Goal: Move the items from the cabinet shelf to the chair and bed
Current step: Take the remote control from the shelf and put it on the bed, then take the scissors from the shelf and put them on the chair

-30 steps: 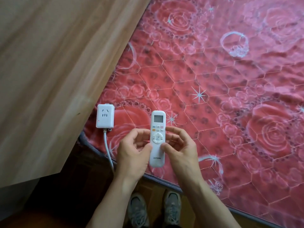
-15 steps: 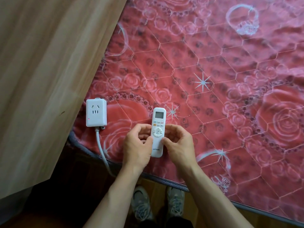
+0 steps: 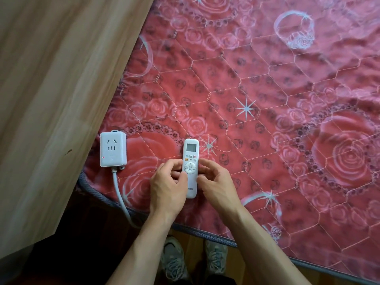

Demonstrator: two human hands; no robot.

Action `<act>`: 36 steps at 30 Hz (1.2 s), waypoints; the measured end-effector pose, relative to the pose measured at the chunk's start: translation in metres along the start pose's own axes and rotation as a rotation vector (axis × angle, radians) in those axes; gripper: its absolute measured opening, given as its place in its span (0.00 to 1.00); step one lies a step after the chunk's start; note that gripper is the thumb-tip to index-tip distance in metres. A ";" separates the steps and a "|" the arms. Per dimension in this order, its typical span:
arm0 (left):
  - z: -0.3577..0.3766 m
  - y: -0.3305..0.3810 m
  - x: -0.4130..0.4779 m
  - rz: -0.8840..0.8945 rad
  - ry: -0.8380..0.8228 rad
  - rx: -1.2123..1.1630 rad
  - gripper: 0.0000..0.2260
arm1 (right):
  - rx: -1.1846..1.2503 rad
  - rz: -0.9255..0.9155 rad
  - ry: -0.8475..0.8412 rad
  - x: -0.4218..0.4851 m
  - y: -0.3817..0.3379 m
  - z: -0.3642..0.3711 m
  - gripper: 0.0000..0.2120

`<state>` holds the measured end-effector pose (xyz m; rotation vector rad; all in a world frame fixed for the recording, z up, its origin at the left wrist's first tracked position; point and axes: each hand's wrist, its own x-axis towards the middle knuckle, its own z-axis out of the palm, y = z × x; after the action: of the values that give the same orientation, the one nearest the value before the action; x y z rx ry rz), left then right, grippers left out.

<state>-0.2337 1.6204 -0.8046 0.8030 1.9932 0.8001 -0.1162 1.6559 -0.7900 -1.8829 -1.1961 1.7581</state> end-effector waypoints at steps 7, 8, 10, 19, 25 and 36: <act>-0.020 0.036 -0.011 0.035 0.080 -0.027 0.11 | 0.049 -0.026 0.095 -0.023 -0.033 -0.021 0.23; -0.024 0.045 -0.014 0.054 0.088 -0.034 0.11 | 0.049 -0.040 0.099 -0.027 -0.040 -0.025 0.22; -0.031 0.063 -0.020 0.098 0.100 -0.065 0.10 | 0.046 -0.064 0.101 -0.037 -0.056 -0.034 0.19; -0.075 0.178 -0.074 0.205 0.123 -0.228 0.09 | 0.039 -0.242 0.076 -0.121 -0.143 -0.075 0.14; -0.109 0.253 -0.143 0.251 0.110 -0.398 0.10 | 0.110 -0.407 0.082 -0.193 -0.197 -0.102 0.24; -0.154 0.378 -0.279 0.383 0.084 -0.504 0.13 | 0.390 -0.582 0.119 -0.345 -0.272 -0.179 0.17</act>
<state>-0.1453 1.5941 -0.3188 0.8617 1.6115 1.5053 -0.0157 1.6254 -0.3269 -1.2356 -1.1091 1.4056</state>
